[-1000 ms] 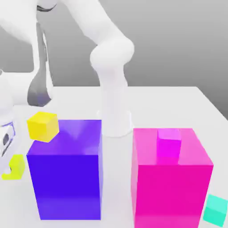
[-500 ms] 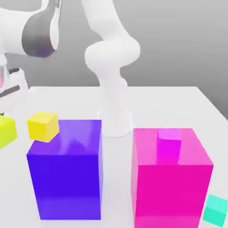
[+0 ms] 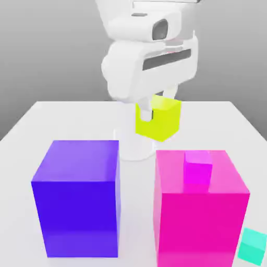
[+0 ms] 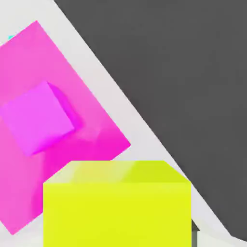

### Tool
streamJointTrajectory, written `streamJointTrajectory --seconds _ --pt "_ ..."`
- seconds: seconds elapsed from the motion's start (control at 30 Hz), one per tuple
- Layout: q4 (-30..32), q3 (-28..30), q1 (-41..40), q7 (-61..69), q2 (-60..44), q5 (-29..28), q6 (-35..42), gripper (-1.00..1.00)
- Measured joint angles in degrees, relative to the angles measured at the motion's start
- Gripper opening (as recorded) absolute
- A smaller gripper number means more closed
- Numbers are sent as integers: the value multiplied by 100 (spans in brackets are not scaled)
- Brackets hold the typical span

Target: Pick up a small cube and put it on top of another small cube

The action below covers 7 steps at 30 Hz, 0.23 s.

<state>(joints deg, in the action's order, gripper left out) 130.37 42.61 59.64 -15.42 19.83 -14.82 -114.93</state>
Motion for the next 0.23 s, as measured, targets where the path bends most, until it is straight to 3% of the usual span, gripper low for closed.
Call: streamJointTrajectory --seconds 0.1,0.13,0.23 --pt "405 91 108 32 -297 164 -633 -100" --pt "502 125 118 53 -367 191 -790 100" --pt "502 125 118 53 -367 192 -790 100"
